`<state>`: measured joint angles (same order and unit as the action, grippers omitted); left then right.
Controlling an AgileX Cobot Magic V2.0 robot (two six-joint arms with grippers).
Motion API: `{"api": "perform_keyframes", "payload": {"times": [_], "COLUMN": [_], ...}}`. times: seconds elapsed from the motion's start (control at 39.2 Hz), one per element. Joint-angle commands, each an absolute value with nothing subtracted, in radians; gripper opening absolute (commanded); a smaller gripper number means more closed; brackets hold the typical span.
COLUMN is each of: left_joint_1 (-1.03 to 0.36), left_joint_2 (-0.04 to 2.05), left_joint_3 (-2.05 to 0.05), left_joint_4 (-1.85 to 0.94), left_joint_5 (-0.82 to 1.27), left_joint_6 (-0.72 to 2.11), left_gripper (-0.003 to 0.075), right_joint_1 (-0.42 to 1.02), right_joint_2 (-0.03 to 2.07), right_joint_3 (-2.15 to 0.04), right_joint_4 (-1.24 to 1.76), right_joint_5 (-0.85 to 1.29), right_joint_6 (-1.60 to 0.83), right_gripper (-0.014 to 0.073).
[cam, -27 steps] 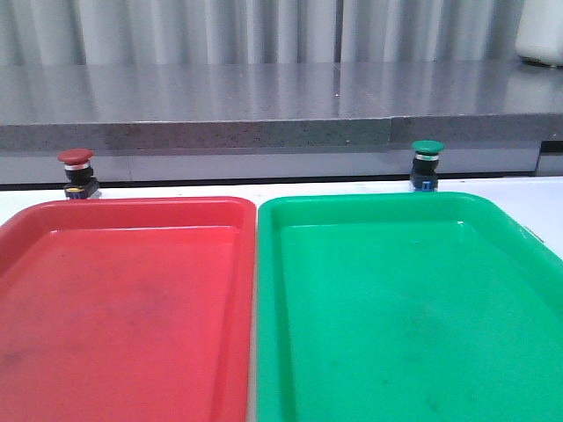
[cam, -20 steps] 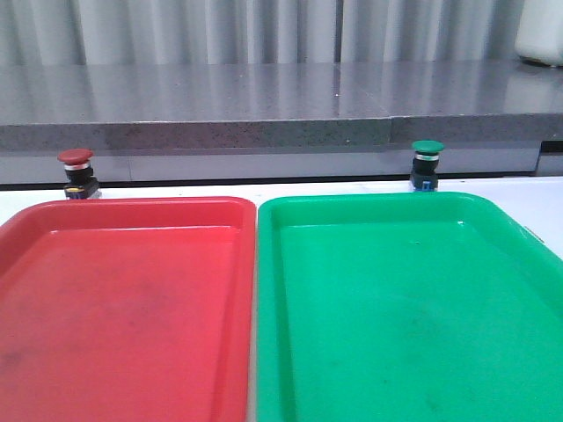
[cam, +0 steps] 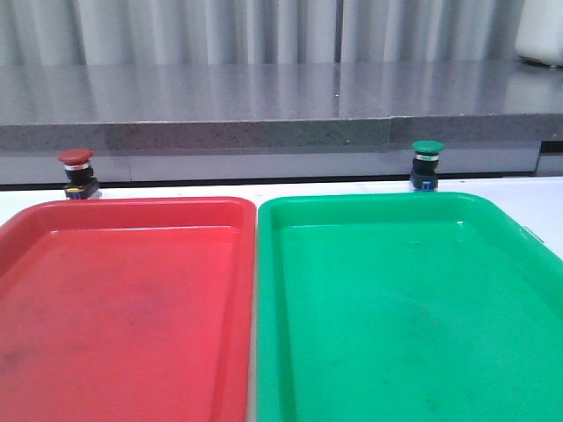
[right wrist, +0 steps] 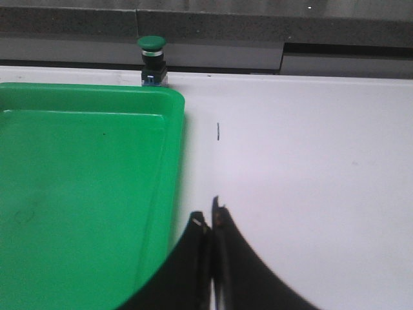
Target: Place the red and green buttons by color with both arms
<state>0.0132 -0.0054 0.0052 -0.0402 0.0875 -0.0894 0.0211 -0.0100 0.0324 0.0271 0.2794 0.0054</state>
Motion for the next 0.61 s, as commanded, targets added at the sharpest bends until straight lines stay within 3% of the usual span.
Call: {"api": "perform_keyframes", "payload": {"times": [0.0, 0.38, 0.59], "left_joint_1": [0.015, 0.015, 0.015], "left_joint_2": [-0.021, -0.021, -0.021], "left_joint_3": [0.028, 0.028, 0.004], "left_joint_4": [-0.049, -0.051, -0.051], "left_joint_5": [0.000, -0.006, -0.227], "left_joint_6": [-0.095, -0.095, -0.095], "left_gripper": [-0.0020, -0.0020, -0.0020], "right_joint_1": [0.014, 0.014, 0.014], "right_joint_2": [-0.026, -0.026, -0.026], "right_joint_3": [0.021, 0.021, -0.009], "right_joint_4": [0.016, 0.016, 0.016], "right_joint_5": [0.194, 0.107, 0.044], "right_joint_6": [0.000, 0.000, 0.000], "right_gripper": [-0.0068, -0.0068, -0.0068]}}
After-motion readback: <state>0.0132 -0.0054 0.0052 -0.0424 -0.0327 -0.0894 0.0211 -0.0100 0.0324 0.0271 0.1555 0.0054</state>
